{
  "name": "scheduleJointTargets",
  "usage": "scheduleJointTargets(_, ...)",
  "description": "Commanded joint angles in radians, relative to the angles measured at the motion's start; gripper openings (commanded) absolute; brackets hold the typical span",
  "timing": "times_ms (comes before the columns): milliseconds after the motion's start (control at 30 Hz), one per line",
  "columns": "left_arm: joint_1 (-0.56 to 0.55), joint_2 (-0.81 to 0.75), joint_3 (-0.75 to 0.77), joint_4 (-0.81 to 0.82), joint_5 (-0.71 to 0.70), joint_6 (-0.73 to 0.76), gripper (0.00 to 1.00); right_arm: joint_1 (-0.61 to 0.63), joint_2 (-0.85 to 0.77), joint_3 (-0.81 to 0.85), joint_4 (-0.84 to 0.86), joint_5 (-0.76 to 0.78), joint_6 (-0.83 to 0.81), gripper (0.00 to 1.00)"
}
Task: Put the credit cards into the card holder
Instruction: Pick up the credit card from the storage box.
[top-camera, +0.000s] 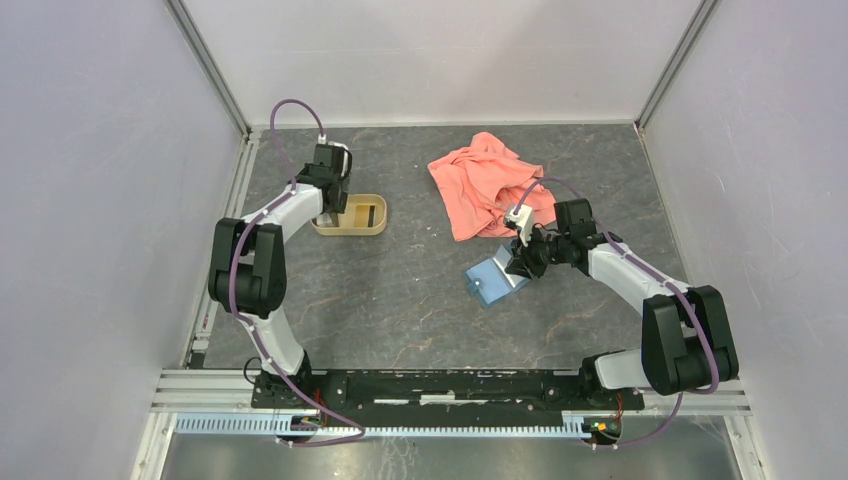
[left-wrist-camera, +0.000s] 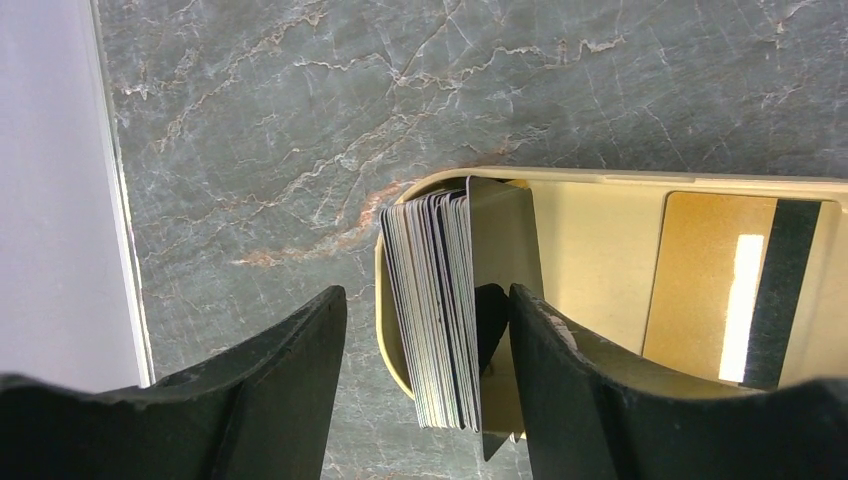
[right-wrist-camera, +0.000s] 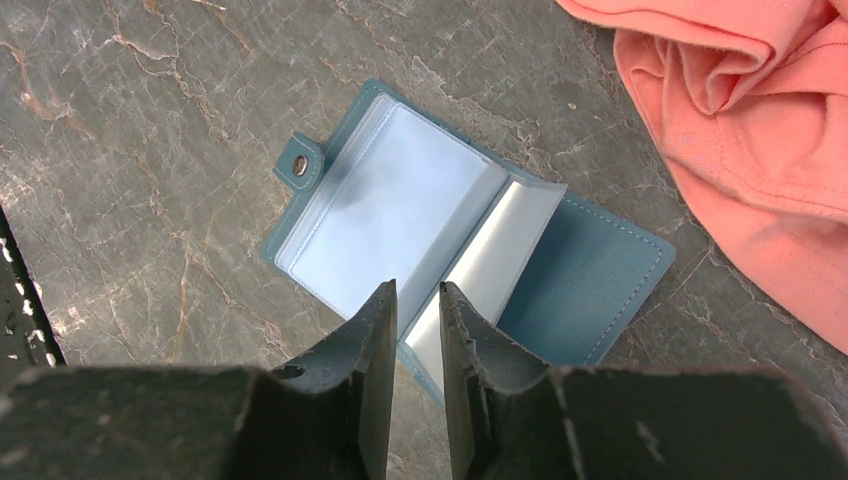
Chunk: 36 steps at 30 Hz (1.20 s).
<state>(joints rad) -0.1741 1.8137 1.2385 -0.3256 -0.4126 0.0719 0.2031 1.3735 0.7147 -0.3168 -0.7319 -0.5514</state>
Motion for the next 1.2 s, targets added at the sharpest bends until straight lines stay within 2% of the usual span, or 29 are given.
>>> scheduleJointTargets(0, 0.005, -0.05, 0.024, 0.027, -0.02, -0.027, 0.66, 0.005, -0.01, 0.0, 0.003, -0.009, -0.012, 0.28)
scheduleJointTargets(167, 0.005, -0.044, 0.026, 0.026, 0.003, -0.033, 0.58, 0.004, -0.011, 0.0, 0.002, -0.008, -0.014, 0.28)
scheduleJointTargets(767, 0.003, -0.037, 0.044, 0.005, 0.072, -0.049, 0.07, 0.005, -0.007, -0.001, 0.002, -0.008, -0.015, 0.28)
scheduleJointTargets(867, 0.004, -0.042, 0.047, 0.003, 0.088, -0.053, 0.02, 0.004, -0.003, 0.0, 0.0, -0.008, -0.015, 0.28)
scheduleJointTargets(1167, 0.004, -0.071, 0.052, -0.012, 0.184, -0.068, 0.02, 0.004, -0.002, 0.0, -0.001, -0.008, -0.016, 0.28)
